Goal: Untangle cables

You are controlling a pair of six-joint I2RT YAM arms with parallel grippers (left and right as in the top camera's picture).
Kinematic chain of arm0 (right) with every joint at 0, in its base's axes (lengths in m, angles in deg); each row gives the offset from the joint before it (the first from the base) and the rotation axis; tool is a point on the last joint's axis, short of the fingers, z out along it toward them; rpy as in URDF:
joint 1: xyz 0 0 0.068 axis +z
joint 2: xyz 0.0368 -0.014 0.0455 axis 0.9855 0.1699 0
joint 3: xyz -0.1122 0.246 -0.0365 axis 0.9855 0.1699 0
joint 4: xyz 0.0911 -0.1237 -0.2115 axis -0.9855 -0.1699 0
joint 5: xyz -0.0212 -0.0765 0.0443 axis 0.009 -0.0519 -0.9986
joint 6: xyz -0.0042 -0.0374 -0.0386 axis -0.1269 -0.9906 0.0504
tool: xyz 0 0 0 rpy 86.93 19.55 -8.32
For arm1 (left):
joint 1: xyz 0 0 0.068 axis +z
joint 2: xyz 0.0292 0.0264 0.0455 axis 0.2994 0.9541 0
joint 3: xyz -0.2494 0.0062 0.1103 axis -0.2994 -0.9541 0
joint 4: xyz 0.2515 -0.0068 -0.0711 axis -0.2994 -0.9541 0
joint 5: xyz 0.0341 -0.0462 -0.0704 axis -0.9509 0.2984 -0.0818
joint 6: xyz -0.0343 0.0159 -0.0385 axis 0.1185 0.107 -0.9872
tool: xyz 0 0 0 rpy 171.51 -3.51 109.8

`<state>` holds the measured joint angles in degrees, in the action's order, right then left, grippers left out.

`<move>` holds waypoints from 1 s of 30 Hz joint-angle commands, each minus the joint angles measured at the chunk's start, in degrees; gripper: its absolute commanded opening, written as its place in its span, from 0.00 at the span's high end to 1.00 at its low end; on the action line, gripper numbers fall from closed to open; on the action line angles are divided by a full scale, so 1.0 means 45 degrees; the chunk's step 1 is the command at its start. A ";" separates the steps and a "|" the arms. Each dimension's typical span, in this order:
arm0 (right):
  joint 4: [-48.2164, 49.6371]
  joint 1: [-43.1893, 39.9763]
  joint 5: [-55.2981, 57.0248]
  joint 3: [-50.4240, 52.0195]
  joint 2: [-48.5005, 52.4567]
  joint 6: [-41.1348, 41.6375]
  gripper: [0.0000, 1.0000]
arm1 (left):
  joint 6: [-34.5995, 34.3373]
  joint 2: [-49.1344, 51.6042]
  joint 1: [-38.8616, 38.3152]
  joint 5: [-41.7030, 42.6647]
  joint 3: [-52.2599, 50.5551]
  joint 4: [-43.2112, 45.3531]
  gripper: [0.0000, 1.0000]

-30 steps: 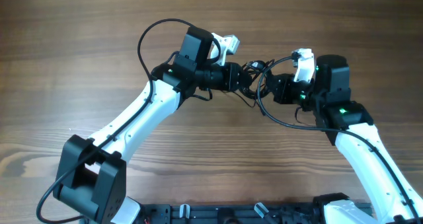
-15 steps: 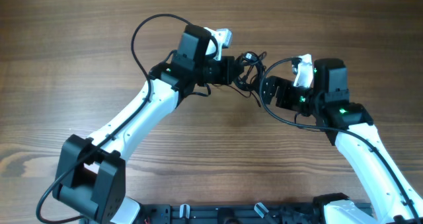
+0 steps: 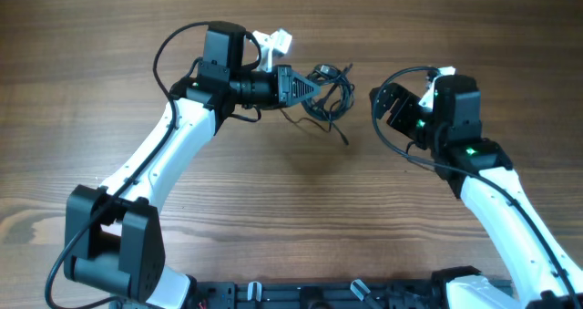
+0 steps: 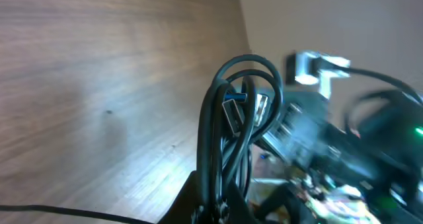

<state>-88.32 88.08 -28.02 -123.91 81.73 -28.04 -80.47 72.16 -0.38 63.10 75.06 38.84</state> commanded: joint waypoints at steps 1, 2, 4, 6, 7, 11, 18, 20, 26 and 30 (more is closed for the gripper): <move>0.0393 -0.0869 -0.0748 0.0019 0.0481 0.0607 0.00 | -0.0015 -0.0355 0.0238 0.2181 0.0126 0.0049 0.96; 0.0763 -0.1103 -0.1729 0.0019 0.0544 -0.0233 0.00 | -0.0015 -0.0355 0.0282 0.2259 0.0126 0.0044 0.96; 0.1545 -0.1462 -0.4299 0.0024 0.0690 -0.2803 0.00 | 0.0189 -0.0355 0.0374 0.2254 0.0126 0.0049 0.96; 0.1744 -0.1515 -0.6518 0.0024 0.0894 -0.4381 0.00 | 0.0306 -0.0355 0.0413 0.2259 0.0126 0.0117 0.96; 0.1758 -0.1501 -0.7397 0.0024 0.1049 -0.4784 0.00 | 0.0311 -0.0355 0.0413 0.2259 0.0126 0.0141 0.96; 0.2730 -0.1501 -0.9889 0.0024 0.2118 -0.5202 0.00 | 0.0311 -0.0355 0.0413 0.3249 0.0126 0.0505 0.96; 0.7674 -0.1501 -1.4372 0.0024 0.4954 -0.3551 0.00 | 0.0311 -0.0355 0.0544 0.3536 0.0126 0.1030 0.96; 0.9049 -0.1501 -1.4921 0.0024 0.5450 -0.2633 0.00 | 0.0311 -0.0355 0.0568 0.3536 0.0126 0.1175 0.96; 1.2604 -0.1268 -1.4858 0.0024 0.5731 0.0068 0.00 | 0.0311 -0.0355 0.0568 0.2710 0.0126 0.1209 0.96; 1.3984 -0.0549 -1.3493 0.0024 0.5731 0.1491 0.00 | 0.0253 -0.0355 0.0549 0.2720 0.0126 0.1200 0.96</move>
<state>-27.60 82.94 -92.14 -123.32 106.87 -27.41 -80.17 72.10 1.81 76.17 75.06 44.11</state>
